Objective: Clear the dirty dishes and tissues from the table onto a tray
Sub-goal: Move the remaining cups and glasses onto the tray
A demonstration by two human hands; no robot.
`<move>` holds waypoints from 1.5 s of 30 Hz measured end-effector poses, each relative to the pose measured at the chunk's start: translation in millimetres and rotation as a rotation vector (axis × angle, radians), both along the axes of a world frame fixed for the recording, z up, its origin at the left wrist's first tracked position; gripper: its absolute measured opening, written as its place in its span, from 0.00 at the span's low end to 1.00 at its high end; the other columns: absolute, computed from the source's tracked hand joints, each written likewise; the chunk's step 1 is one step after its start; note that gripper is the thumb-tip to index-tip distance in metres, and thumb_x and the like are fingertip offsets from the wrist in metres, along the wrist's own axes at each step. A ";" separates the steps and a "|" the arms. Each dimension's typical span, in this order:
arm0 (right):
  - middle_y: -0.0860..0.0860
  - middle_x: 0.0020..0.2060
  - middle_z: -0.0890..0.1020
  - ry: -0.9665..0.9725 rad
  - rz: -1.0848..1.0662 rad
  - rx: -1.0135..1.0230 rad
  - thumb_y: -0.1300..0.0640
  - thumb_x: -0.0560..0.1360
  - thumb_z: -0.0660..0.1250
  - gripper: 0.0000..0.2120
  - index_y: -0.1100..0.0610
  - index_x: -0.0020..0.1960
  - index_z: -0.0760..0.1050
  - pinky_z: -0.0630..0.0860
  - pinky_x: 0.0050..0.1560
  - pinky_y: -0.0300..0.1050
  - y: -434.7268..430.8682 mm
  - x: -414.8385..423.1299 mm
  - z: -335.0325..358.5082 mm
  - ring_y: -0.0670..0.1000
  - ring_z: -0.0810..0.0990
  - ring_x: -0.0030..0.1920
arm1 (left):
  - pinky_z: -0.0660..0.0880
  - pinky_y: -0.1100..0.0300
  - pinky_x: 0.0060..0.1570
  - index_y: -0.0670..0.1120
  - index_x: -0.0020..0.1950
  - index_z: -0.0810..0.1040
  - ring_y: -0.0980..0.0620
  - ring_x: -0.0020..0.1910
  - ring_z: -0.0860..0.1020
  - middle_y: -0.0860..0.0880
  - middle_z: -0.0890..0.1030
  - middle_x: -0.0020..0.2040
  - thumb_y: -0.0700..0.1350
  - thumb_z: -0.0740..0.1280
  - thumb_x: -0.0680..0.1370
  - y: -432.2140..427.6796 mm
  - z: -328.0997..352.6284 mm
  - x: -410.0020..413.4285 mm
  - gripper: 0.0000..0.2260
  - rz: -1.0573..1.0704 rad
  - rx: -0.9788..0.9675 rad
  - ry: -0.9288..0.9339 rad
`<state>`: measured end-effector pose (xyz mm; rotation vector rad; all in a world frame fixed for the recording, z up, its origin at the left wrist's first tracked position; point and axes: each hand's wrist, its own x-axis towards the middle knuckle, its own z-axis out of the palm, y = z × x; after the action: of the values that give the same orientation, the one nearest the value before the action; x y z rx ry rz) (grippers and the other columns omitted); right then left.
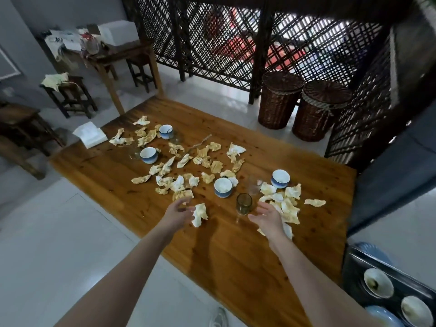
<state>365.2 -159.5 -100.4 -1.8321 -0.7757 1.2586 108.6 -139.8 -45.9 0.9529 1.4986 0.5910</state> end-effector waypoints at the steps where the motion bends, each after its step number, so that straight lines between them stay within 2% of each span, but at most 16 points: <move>1: 0.54 0.65 0.74 0.000 -0.002 -0.004 0.66 0.69 0.74 0.31 0.53 0.68 0.69 0.72 0.60 0.47 6.5 -0.5 -5.1 0.53 0.74 0.63 | 0.75 0.63 0.37 0.51 0.69 0.70 0.51 0.53 0.79 0.49 0.78 0.56 0.38 0.67 0.78 11.3 -0.1 -0.2 0.21 -0.015 -0.006 0.003; 5: 0.52 0.66 0.73 -0.064 0.017 -0.021 0.65 0.66 0.76 0.33 0.52 0.68 0.68 0.69 0.64 0.49 32.0 -4.7 -22.2 0.54 0.72 0.66 | 0.74 0.54 0.51 0.53 0.69 0.69 0.50 0.56 0.78 0.50 0.77 0.57 0.42 0.66 0.79 52.3 -2.3 5.9 0.19 -0.059 -0.007 0.013; 8: 0.50 0.65 0.74 -0.093 0.008 -0.044 0.65 0.65 0.77 0.34 0.51 0.67 0.68 0.69 0.64 0.47 45.8 -9.8 -34.1 0.52 0.72 0.66 | 0.75 0.54 0.54 0.54 0.69 0.70 0.51 0.55 0.78 0.52 0.78 0.56 0.42 0.66 0.79 71.6 -9.7 14.4 0.19 -0.094 -0.008 0.030; 11: 0.50 0.65 0.73 -0.044 0.023 -0.056 0.67 0.65 0.76 0.36 0.53 0.68 0.66 0.69 0.61 0.43 56.4 -13.1 -45.3 0.52 0.71 0.66 | 0.74 0.52 0.57 0.53 0.69 0.69 0.50 0.56 0.78 0.51 0.78 0.58 0.42 0.65 0.80 83.0 -21.6 21.1 0.18 -0.132 -0.029 0.016; 14: 0.51 0.63 0.75 -0.034 0.023 -0.078 0.67 0.65 0.76 0.34 0.55 0.68 0.67 0.70 0.64 0.47 62.5 -16.2 -53.7 0.53 0.71 0.65 | 0.74 0.52 0.55 0.52 0.68 0.71 0.49 0.55 0.79 0.51 0.79 0.56 0.40 0.64 0.80 91.5 -30.5 25.3 0.18 -0.135 -0.051 0.005; 18: 0.48 0.56 0.75 -0.037 0.016 -0.076 0.66 0.66 0.76 0.30 0.54 0.64 0.69 0.69 0.57 0.41 67.7 -19.1 -57.8 0.50 0.72 0.60 | 0.74 0.53 0.54 0.51 0.68 0.71 0.47 0.56 0.78 0.48 0.79 0.59 0.39 0.63 0.80 103.7 -37.5 26.6 0.17 -0.141 -0.082 -0.007; 23: 0.39 0.48 0.77 -0.083 -0.018 -0.004 0.59 0.65 0.78 0.24 0.48 0.57 0.72 0.68 0.46 0.31 72.1 -21.3 -47.3 0.41 0.73 0.52 | 0.75 0.56 0.49 0.52 0.68 0.71 0.48 0.55 0.79 0.48 0.78 0.59 0.39 0.63 0.80 121.6 -36.7 21.7 0.17 -0.166 -0.085 0.002; 29: 0.35 0.48 0.78 -0.130 -0.010 0.115 0.55 0.62 0.79 0.22 0.42 0.50 0.74 0.69 0.44 0.29 96.6 -39.8 -16.6 0.32 0.75 0.48 | 0.71 0.46 0.61 0.52 0.68 0.71 0.50 0.54 0.79 0.48 0.78 0.60 0.40 0.62 0.81 144.3 -24.0 11.8 0.17 -0.157 -0.074 -0.011; 32: 0.35 0.46 0.79 -0.153 0.014 0.170 0.54 0.63 0.79 0.20 0.40 0.48 0.74 0.69 0.41 0.28 113.3 -57.0 -4.7 0.28 0.75 0.46 | 0.73 0.47 0.60 0.52 0.69 0.70 0.48 0.56 0.78 0.49 0.78 0.58 0.40 0.62 0.81 157.4 -19.4 0.3 0.17 -0.159 -0.045 -0.026; 34: 0.36 0.46 0.79 -0.159 0.019 0.193 0.54 0.63 0.79 0.19 0.40 0.47 0.75 0.68 0.43 0.29 124.8 -72.0 1.1 0.30 0.75 0.48 | 0.74 0.49 0.59 0.51 0.70 0.69 0.47 0.56 0.78 0.47 0.78 0.59 0.39 0.62 0.81 168.0 -17.2 -14.2 0.18 -0.169 -0.034 -0.048; 38: 0.42 0.50 0.79 -0.178 0.007 0.219 0.54 0.64 0.79 0.21 0.44 0.52 0.74 0.71 0.45 0.34 150.6 -111.8 6.5 0.43 0.77 0.52 | 0.74 0.50 0.57 0.50 0.70 0.69 0.47 0.56 0.78 0.46 0.77 0.61 0.40 0.63 0.80 192.7 -15.1 -56.4 0.18 -0.218 -0.015 -0.057; 40: 0.44 0.52 0.78 -0.178 0.006 0.222 0.54 0.64 0.79 0.23 0.45 0.54 0.74 0.72 0.46 0.33 166.0 -137.1 8.0 0.43 0.77 0.52 | 0.74 0.51 0.53 0.50 0.69 0.70 0.46 0.55 0.78 0.45 0.77 0.60 0.41 0.63 0.81 209.6 -15.1 -84.2 0.17 -0.193 -0.028 -0.064; 42: 0.39 0.50 0.77 -0.171 0.029 0.223 0.54 0.64 0.79 0.22 0.42 0.52 0.74 0.72 0.44 0.29 182.5 -161.4 10.0 0.38 0.76 0.50 | 0.74 0.54 0.48 0.49 0.69 0.70 0.46 0.52 0.78 0.45 0.78 0.58 0.40 0.63 0.81 226.3 -14.7 -110.3 0.17 -0.165 -0.038 -0.088; 45: 0.38 0.49 0.74 -0.188 0.059 0.209 0.54 0.65 0.79 0.20 0.41 0.50 0.73 0.73 0.48 0.38 216.9 -207.0 11.6 0.45 0.75 0.51 | 0.74 0.57 0.45 0.51 0.68 0.71 0.48 0.51 0.78 0.46 0.78 0.56 0.41 0.63 0.81 255.4 -13.0 -155.8 0.16 -0.133 -0.038 -0.109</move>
<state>158.2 57.4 -88.8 -1.7830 -1.0312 1.0088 -47.2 115.6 -59.0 0.9674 1.3336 0.5082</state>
